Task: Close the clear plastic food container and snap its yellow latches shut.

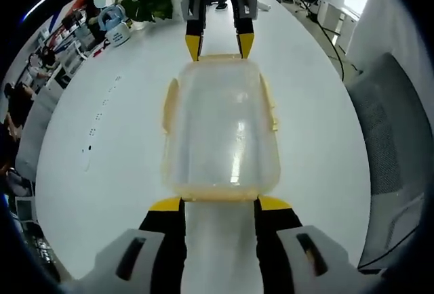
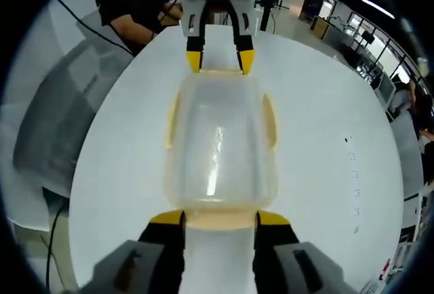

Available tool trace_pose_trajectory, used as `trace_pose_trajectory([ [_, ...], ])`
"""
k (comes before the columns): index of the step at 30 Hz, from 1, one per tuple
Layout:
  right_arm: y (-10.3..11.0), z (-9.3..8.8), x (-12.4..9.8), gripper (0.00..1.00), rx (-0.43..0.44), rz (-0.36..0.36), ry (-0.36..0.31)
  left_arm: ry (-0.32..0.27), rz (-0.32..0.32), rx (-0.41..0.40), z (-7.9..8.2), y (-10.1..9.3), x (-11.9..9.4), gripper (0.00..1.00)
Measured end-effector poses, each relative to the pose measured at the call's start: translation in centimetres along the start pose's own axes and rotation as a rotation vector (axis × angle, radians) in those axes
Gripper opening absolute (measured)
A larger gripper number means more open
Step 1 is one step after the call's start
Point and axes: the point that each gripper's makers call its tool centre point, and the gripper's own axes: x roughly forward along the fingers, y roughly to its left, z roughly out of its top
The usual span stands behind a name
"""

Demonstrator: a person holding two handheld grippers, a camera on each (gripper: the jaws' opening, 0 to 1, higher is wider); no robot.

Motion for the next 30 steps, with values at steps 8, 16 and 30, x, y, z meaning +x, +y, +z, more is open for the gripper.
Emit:
trace_pose_trajectory([
  [8,0.4,0.1,-0.7,0.43,0.032,0.01,-0.028,-0.008,0.002,-0.026,-0.7,-0.3,-0.7,0.41],
  [16,0.7,1.1,-1.9,0.42,0.046,0.003,-0.069,-0.038,0.008,-0.077,-0.4,-0.6,-2.1,0.42],
  [30,-0.4,2.2,-3.0,0.41,0.184,-0.072,-0.098,-0.077,0.025,-0.245,0.8,-1.6,-2.0,0.42],
])
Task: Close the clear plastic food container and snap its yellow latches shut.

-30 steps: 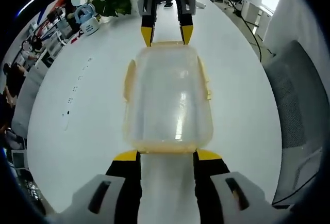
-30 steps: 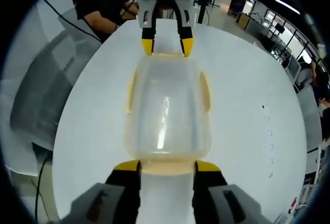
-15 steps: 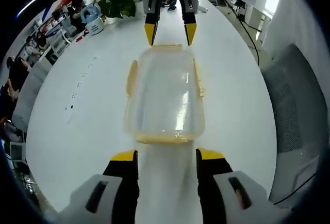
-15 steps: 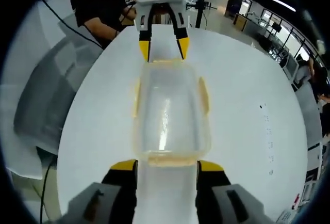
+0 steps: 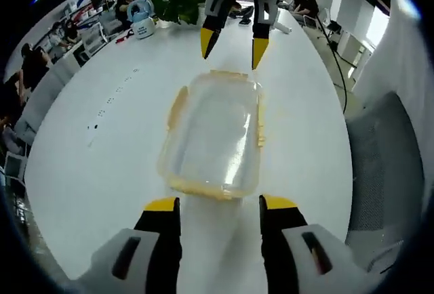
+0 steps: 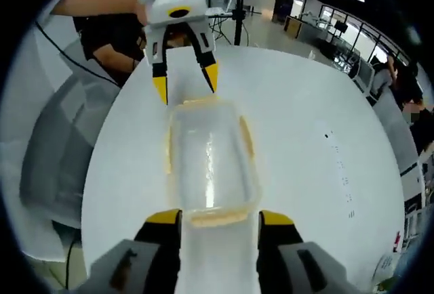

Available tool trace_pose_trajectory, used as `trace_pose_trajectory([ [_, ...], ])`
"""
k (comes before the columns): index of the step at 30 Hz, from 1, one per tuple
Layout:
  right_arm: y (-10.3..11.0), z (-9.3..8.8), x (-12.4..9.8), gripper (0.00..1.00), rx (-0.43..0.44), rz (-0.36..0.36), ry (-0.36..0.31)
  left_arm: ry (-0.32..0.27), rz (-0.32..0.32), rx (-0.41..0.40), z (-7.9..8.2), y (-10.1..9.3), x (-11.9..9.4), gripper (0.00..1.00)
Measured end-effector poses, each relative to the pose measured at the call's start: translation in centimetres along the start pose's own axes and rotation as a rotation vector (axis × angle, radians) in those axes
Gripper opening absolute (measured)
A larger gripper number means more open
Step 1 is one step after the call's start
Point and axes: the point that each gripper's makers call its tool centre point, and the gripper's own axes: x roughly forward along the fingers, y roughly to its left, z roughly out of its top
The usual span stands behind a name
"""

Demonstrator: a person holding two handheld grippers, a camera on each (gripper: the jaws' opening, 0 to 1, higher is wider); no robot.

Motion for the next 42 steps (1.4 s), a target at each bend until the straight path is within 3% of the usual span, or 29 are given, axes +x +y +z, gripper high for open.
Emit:
trace_pose_trajectory([
  [5,-0.1,1.4,-0.5,0.41,0.131,-0.018,-0.066,-0.007,0.056,-0.065,0.3,0.8,-0.1,0.39],
  [6,-0.2,1.5,-0.5,0.42,0.151,-0.02,-0.074,0.007,0.069,-0.115,0.1,0.9,-0.1,0.39],
  [10,-0.6,1.2,-0.4,0.41,0.221,-0.054,-0.066,-0.028,0.107,-0.232,0.8,1.5,-0.1,0.41],
  [21,-1.0,0.6,0.3,0.42,0.357,-0.107,-0.059,-0.046,0.192,-0.391,1.1,2.1,0.5,0.37],
  [25,-1.3,0.1,0.5,0.42,0.441,-0.134,-0.067,-0.069,0.198,-0.471,1.2,2.2,0.8,0.38],
  [32,-0.7,-0.3,1.3,0.44,0.514,-0.128,-0.072,-0.096,0.188,-0.593,1.1,2.2,1.1,0.4],
  [36,-0.9,-0.4,1.3,0.45,0.568,-0.144,-0.091,-0.104,0.203,-0.605,1.1,2.3,1.0,0.39],
  [42,-0.7,-0.7,1.7,0.46,0.649,-0.139,-0.103,-0.113,0.203,-0.711,0.4,2.4,1.1,0.41],
])
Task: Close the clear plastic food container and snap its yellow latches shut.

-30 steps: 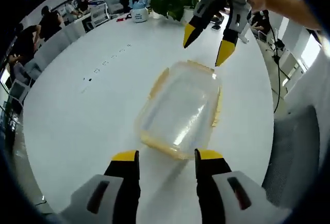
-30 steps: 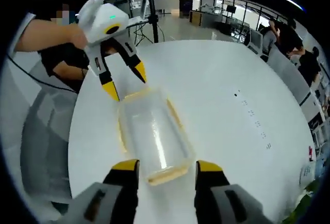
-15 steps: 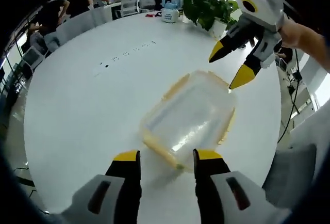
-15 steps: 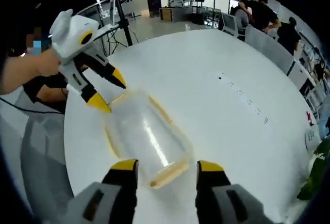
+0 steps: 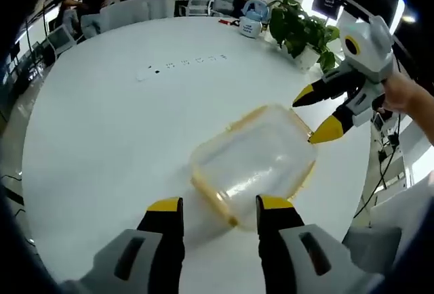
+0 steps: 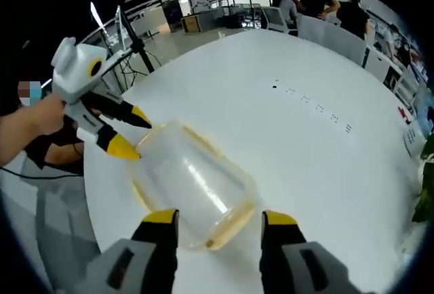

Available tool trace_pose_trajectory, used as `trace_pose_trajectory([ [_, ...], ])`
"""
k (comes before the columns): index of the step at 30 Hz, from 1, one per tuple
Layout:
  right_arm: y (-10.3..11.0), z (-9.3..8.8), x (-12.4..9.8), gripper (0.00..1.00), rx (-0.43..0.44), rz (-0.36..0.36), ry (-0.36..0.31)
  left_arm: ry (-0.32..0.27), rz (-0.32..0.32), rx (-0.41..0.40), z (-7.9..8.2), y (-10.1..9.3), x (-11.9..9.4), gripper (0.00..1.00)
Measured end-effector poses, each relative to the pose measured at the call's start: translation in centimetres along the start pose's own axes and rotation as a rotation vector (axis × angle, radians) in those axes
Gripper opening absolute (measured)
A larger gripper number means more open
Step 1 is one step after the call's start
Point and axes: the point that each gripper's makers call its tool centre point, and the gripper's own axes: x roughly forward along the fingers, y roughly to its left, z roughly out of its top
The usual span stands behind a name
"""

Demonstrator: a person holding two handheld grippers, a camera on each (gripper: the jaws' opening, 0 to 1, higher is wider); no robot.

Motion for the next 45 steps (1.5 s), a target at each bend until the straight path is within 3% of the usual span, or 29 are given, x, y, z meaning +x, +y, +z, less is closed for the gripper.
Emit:
trace_pose_trajectory([
  [3,0.0,-0.3,0.3,0.46,0.031,0.006,0.008,0.013,-0.006,-0.062,-0.3,0.0,0.0,0.41],
  [6,0.4,-0.5,0.6,0.47,0.119,0.038,0.001,0.021,-0.018,-0.103,-0.4,0.1,0.1,0.42],
  [10,0.0,-1.3,0.9,0.46,0.133,0.028,0.032,0.035,-0.04,-0.179,-0.7,0.1,0.2,0.42],
  [14,0.2,-1.1,1.0,0.43,0.175,0.054,0.01,0.04,-0.063,-0.23,-0.8,-0.1,0.4,0.4],
  [23,0.7,-1.2,1.3,0.41,0.266,0.094,-0.002,0.028,-0.127,-0.243,-0.3,-1.2,0.8,0.3],
  [33,0.9,-1.3,1.4,0.38,0.274,0.119,-0.013,0.01,-0.13,-0.229,-0.3,-1.2,1.0,0.28],
  [36,0.7,-1.4,1.7,0.34,0.261,0.135,0.005,-0.025,-0.156,-0.265,-0.3,-1.1,0.9,0.26],
  [37,0.3,-2.0,1.4,0.34,0.278,0.082,0.033,0.0,-0.186,-0.327,-0.6,-1.7,0.7,0.25],
  [39,1.0,-1.3,1.4,0.33,0.276,0.103,0.02,0.01,-0.171,-0.253,-0.2,-1.4,1.0,0.24],
  [45,1.0,-1.2,1.6,0.34,0.294,0.108,0.009,0.005,-0.18,-0.259,-0.2,-1.3,1.1,0.25],
])
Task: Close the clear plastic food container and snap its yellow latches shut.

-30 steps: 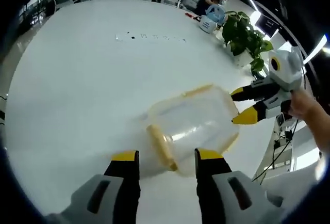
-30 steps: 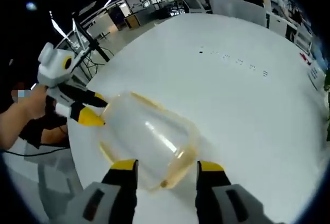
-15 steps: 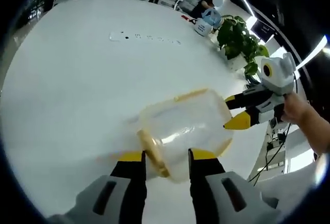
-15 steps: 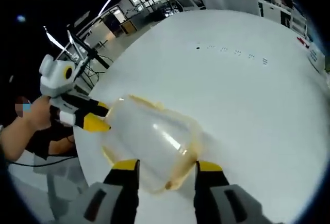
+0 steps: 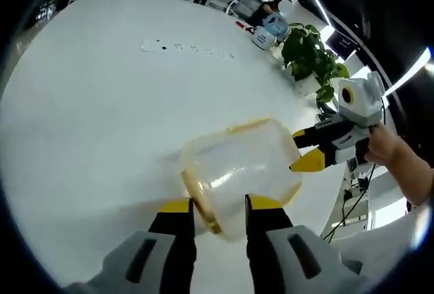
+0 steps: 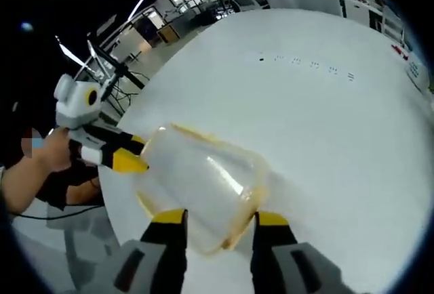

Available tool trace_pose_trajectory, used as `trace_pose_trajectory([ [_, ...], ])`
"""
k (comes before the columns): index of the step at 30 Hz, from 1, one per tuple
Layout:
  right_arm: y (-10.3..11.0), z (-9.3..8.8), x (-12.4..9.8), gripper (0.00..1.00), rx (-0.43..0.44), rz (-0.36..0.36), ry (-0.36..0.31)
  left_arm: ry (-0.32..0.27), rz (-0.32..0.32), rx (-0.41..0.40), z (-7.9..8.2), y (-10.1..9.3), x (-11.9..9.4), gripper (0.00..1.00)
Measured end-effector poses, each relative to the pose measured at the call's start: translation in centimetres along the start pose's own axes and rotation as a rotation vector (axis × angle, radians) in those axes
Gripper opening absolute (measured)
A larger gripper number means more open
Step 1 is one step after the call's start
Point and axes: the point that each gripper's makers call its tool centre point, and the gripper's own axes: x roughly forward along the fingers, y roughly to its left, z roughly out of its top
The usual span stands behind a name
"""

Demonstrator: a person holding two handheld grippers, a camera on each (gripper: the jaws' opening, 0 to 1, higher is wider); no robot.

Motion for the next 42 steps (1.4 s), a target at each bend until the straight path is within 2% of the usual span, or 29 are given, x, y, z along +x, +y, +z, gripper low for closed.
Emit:
trace_pose_trajectory([
  [4,0.1,0.1,0.0,0.36,0.006,0.003,-0.005,0.01,0.0,0.015,0.1,0.0,0.1,0.26],
  [7,0.1,0.1,0.0,0.38,0.005,-0.001,-0.019,-0.005,-0.008,0.011,0.0,0.1,0.0,0.27],
  [9,0.3,0.2,0.1,0.4,-0.025,-0.015,-0.04,-0.013,-0.005,0.004,0.1,0.0,0.0,0.27],
  [13,0.1,0.5,0.0,0.41,-0.052,-0.018,-0.034,-0.011,0.012,-0.006,0.1,-0.1,0.0,0.28],
  [16,0.2,0.7,0.0,0.43,-0.088,-0.031,-0.034,-0.02,-0.002,-0.039,0.2,0.2,0.0,0.29],
  [19,0.1,0.7,0.0,0.43,-0.081,-0.028,-0.033,-0.022,-0.003,-0.038,0.2,0.1,0.0,0.29],
  [23,-0.4,0.8,-0.2,0.49,-0.108,-0.063,-0.039,-0.025,-0.006,-0.024,0.1,0.0,0.2,0.33],
  [28,-0.8,0.8,-0.6,0.47,-0.176,-0.08,-0.017,-0.04,-0.006,-0.026,0.7,0.0,0.0,0.35],
  [36,-1.1,0.9,-0.9,0.47,-0.275,-0.105,0.023,-0.036,0.011,0.041,1.0,0.5,-0.5,0.34],
  [42,-1.1,1.2,-1.1,0.47,-0.326,-0.116,0.037,-0.036,0.018,0.058,1.2,0.6,-1.1,0.34],
])
